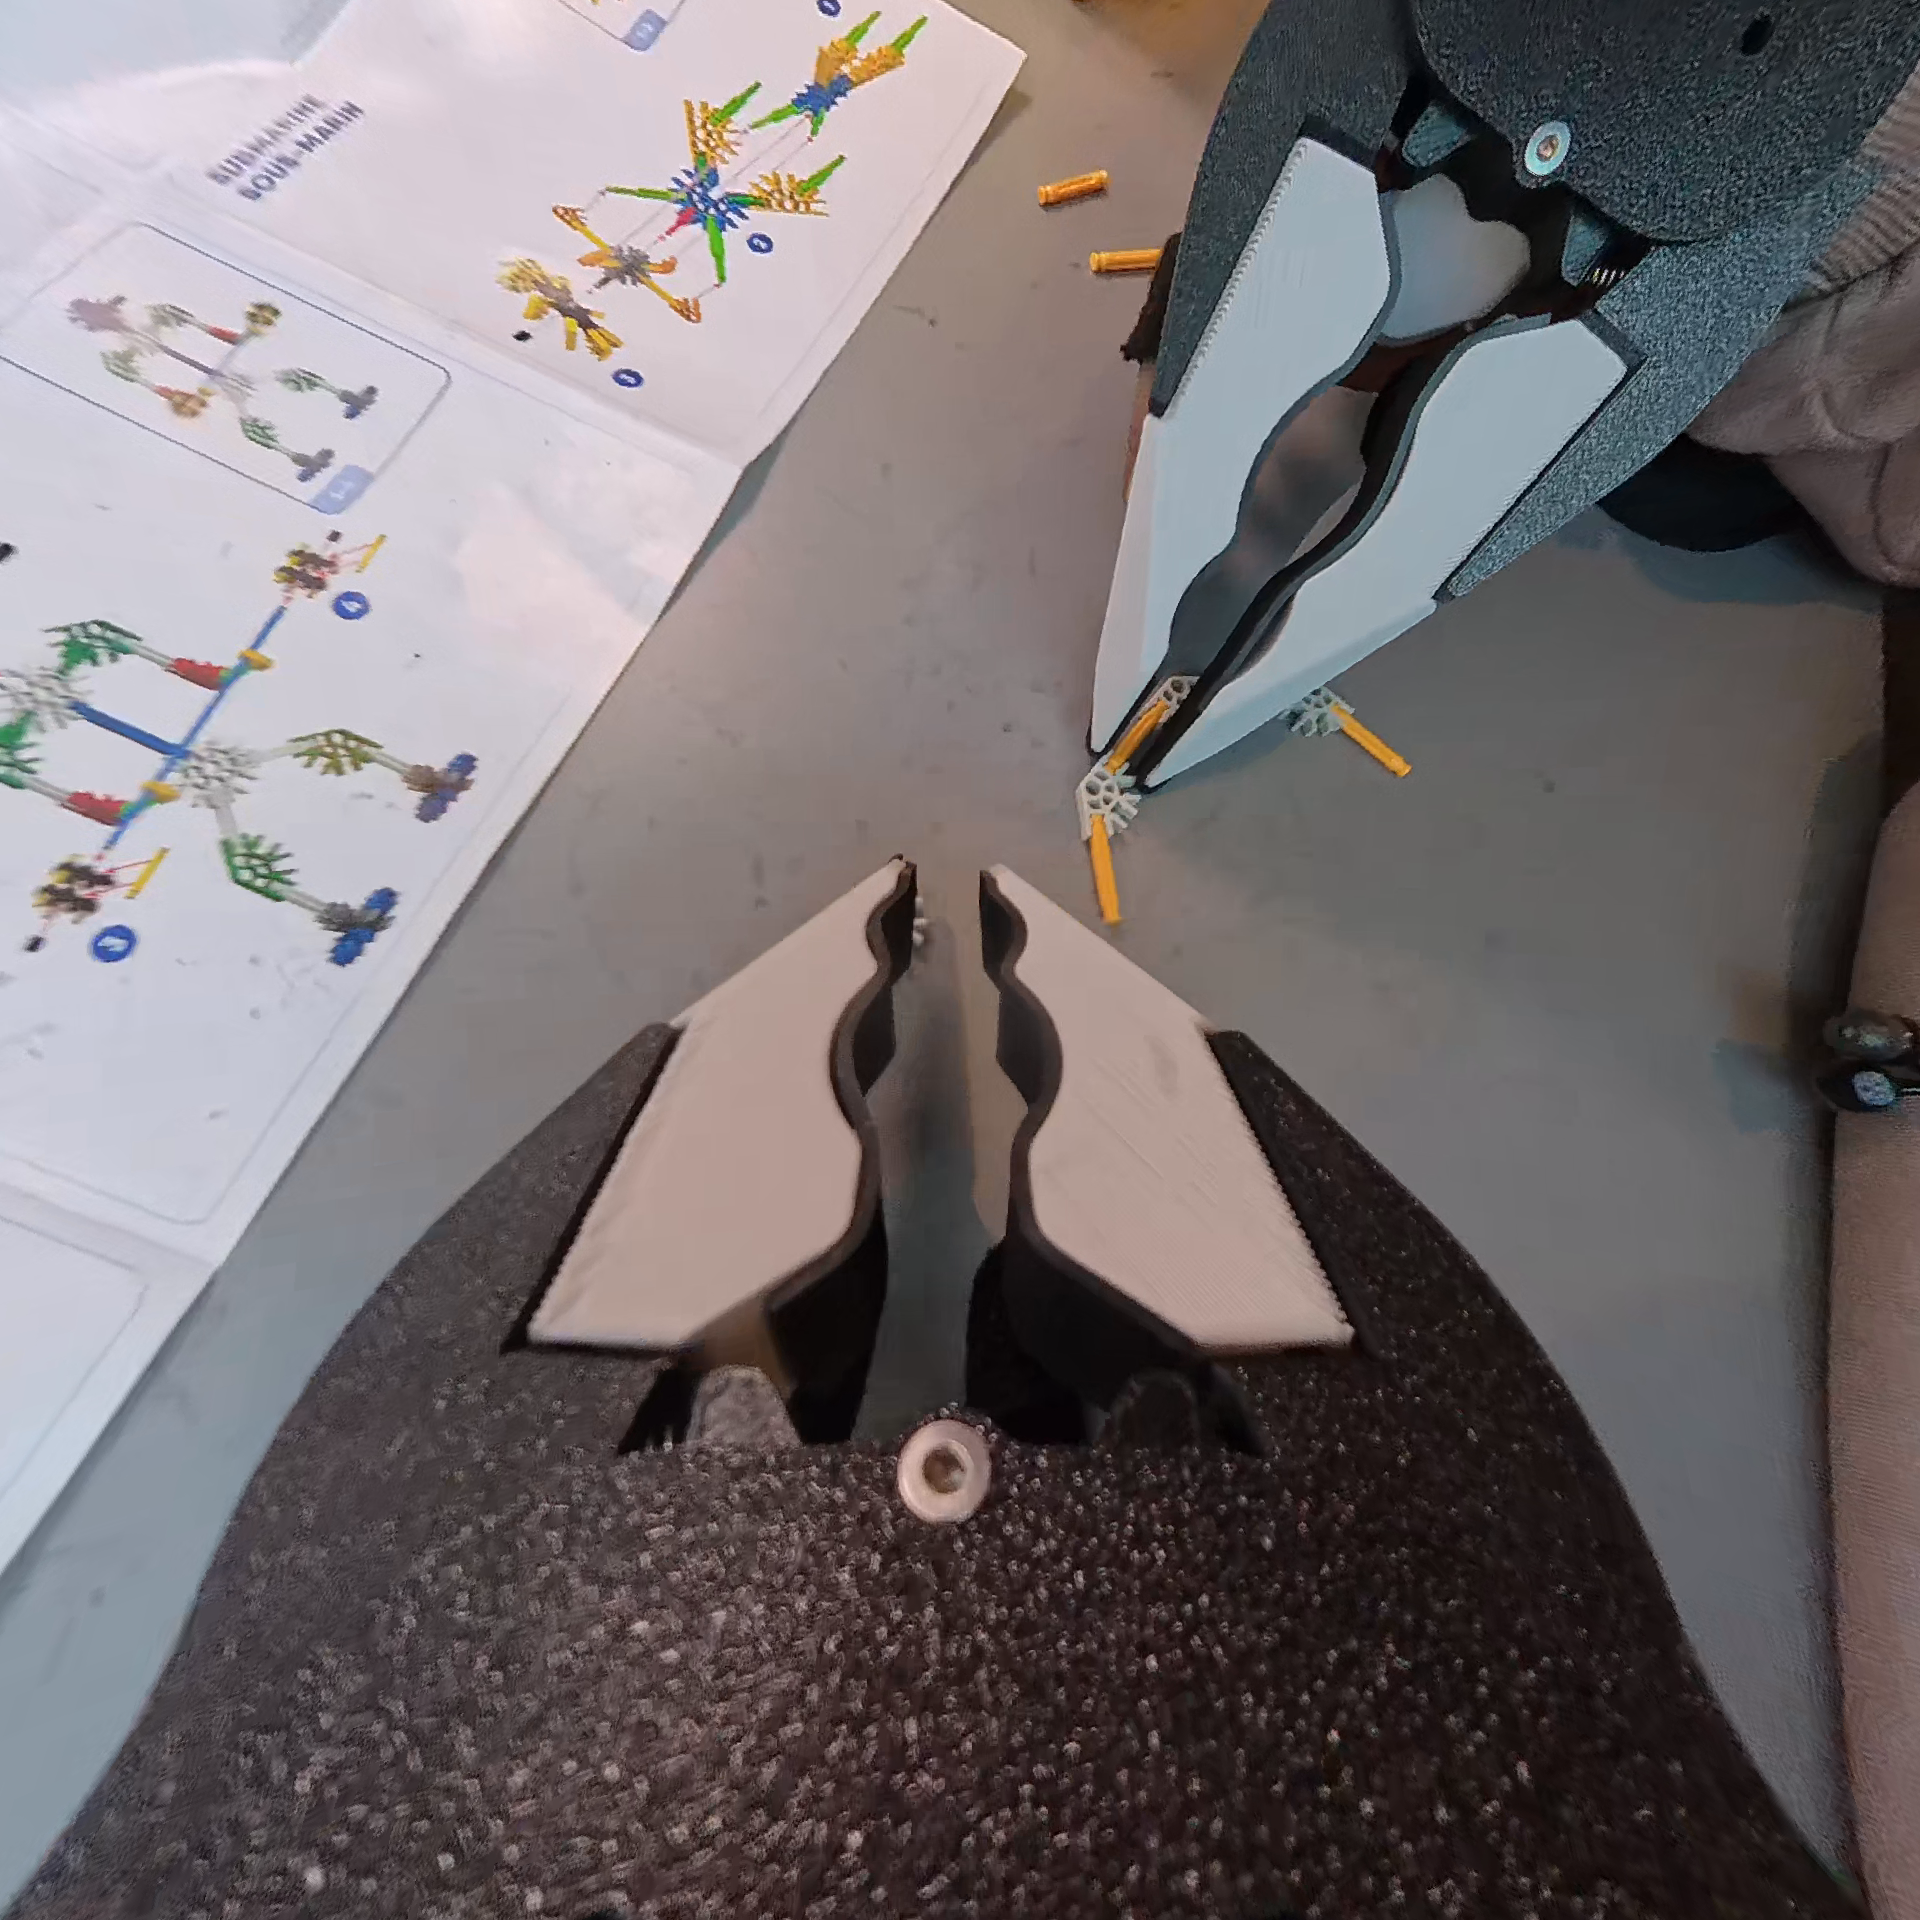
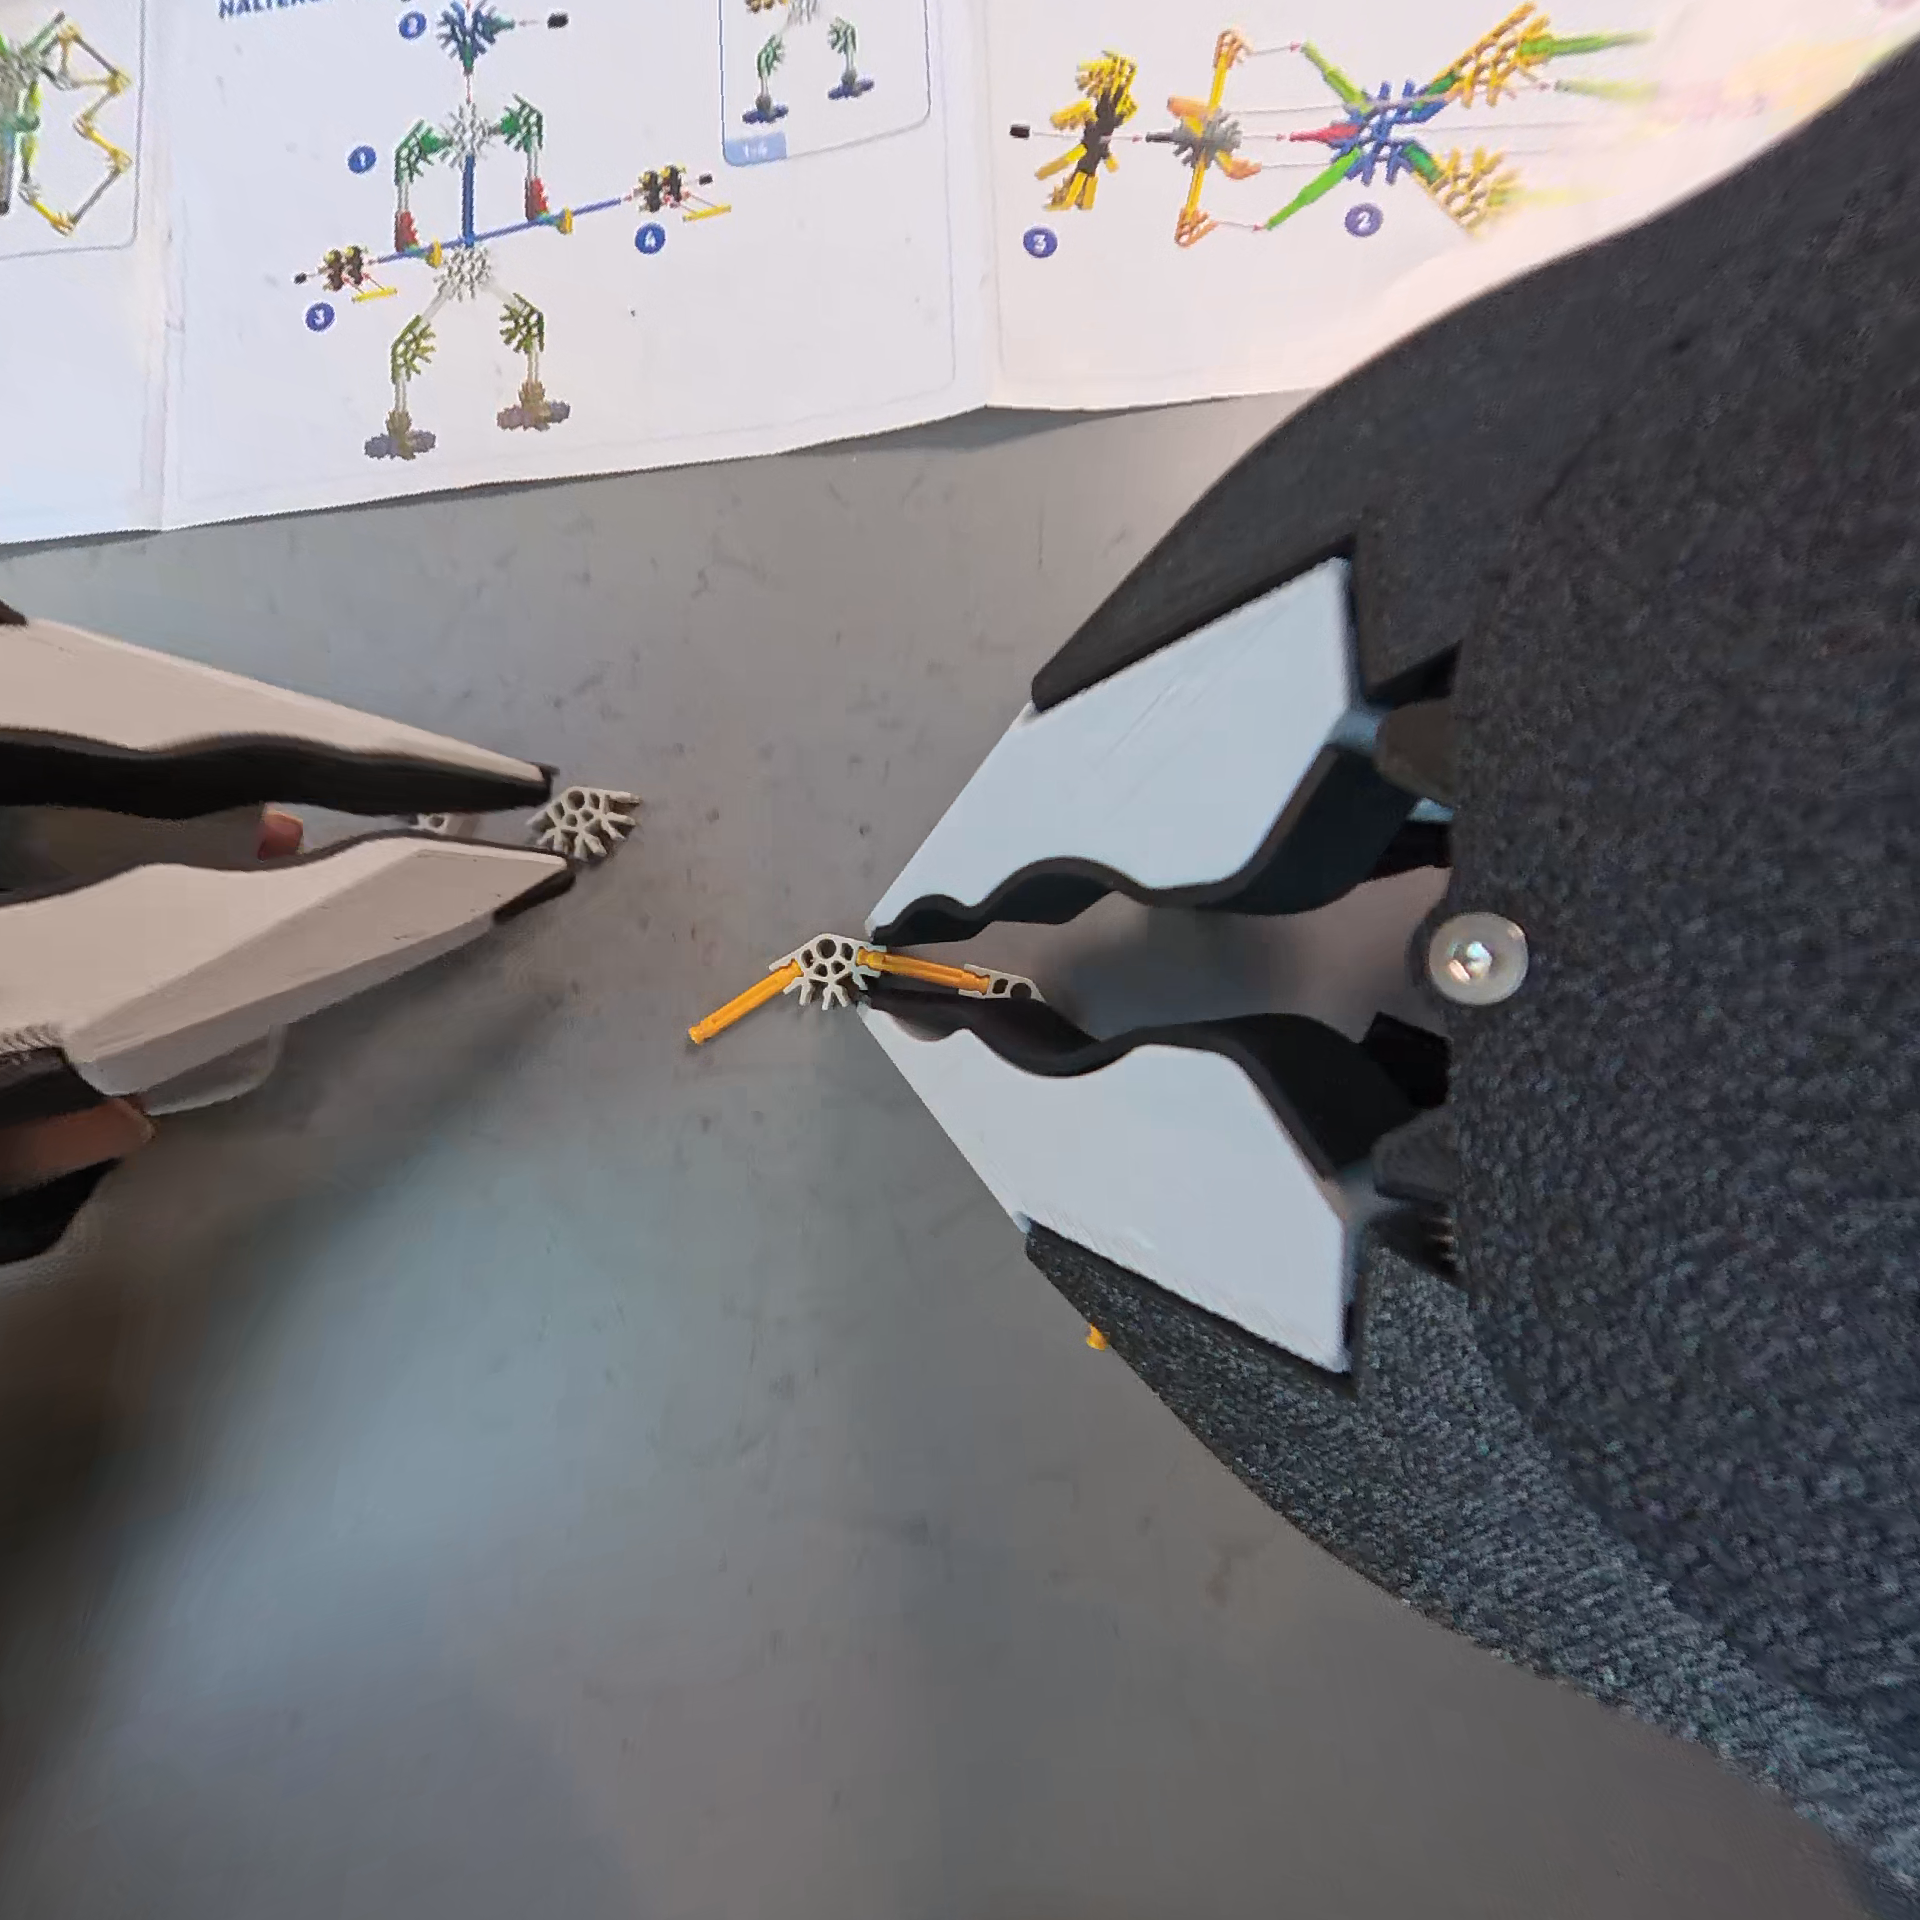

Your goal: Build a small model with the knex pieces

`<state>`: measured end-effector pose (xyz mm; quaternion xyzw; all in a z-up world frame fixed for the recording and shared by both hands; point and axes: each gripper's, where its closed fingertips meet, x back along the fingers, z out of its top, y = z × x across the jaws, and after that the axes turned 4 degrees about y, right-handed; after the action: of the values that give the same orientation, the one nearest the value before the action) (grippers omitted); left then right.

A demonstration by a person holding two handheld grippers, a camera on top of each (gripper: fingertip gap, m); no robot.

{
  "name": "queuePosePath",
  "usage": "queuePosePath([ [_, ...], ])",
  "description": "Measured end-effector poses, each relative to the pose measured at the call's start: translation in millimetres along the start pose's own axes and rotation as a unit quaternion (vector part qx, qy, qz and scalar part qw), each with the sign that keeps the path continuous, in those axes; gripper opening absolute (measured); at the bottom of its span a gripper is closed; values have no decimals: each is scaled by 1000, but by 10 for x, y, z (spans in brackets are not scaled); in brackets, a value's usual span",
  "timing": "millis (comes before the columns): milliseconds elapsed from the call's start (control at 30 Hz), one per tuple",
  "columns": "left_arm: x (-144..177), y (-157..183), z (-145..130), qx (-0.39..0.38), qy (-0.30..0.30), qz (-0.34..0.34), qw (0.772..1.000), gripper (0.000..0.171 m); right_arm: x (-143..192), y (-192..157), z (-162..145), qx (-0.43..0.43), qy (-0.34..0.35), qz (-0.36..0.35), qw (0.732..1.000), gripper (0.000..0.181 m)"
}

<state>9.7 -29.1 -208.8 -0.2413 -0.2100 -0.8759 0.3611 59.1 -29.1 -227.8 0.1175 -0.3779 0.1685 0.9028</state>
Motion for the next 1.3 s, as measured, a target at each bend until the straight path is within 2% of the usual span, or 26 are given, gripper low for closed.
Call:
queuePosePath([
  [33,36,-49,3,-15,1,11,1000,15,3,12,-2,9,3,-3,1000,7],
  [167,94,-208,-44,-65,-9,44,997,23,-11,67,13,38,17,-20,999,8],
  [400,-25,-140,-192,-83,-45,29,995,23,-14,112,21,50,27,-38,998,11],
  [500,-56,-102,-179,-79,-39,22,996,13,-18,110,23,55,30,-38,997,9],
  [633,-53,-78,-166,-86,-39,22,995,13,-20,126,19,53,25,-46,997,6],
  [767,-69,40,-115,-87,-29,4,996,13,36,325,-65,-3,-2,-97,995,4],
  [1100,-142,56,-150,-68,-34,7,997,13,62,255,-79,1,-5,-77,997,4],
  [1300,-151,62,-147,-65,-33,4,997,13,22,317,36,-9,32,-76,997,21],
])
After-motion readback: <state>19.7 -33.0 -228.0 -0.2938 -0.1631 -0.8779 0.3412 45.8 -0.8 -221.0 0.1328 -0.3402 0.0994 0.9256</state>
